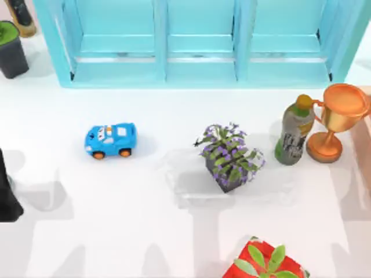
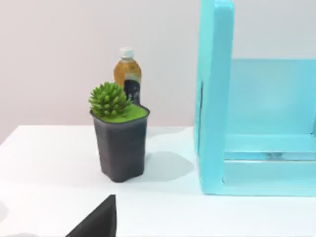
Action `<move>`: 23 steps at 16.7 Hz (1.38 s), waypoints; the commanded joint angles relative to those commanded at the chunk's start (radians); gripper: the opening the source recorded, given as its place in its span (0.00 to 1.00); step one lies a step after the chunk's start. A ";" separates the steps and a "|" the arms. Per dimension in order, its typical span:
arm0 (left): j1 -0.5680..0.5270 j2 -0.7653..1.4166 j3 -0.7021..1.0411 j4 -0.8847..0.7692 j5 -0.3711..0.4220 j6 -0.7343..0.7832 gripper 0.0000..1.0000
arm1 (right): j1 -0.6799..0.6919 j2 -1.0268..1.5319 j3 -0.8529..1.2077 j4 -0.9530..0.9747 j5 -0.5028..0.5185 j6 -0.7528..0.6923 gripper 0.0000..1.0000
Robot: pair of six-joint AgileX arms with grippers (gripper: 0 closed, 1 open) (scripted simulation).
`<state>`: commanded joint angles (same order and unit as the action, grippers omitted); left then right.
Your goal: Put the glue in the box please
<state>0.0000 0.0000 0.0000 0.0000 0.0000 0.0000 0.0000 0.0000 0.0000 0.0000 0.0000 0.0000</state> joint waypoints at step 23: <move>0.000 0.000 0.000 0.000 0.000 0.000 1.00 | -0.164 1.633 0.851 0.384 -0.124 -0.075 1.00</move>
<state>0.0000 0.0000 0.0000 0.0000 0.0000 0.0000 -0.1645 1.6329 0.8506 0.3841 -0.1243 -0.0755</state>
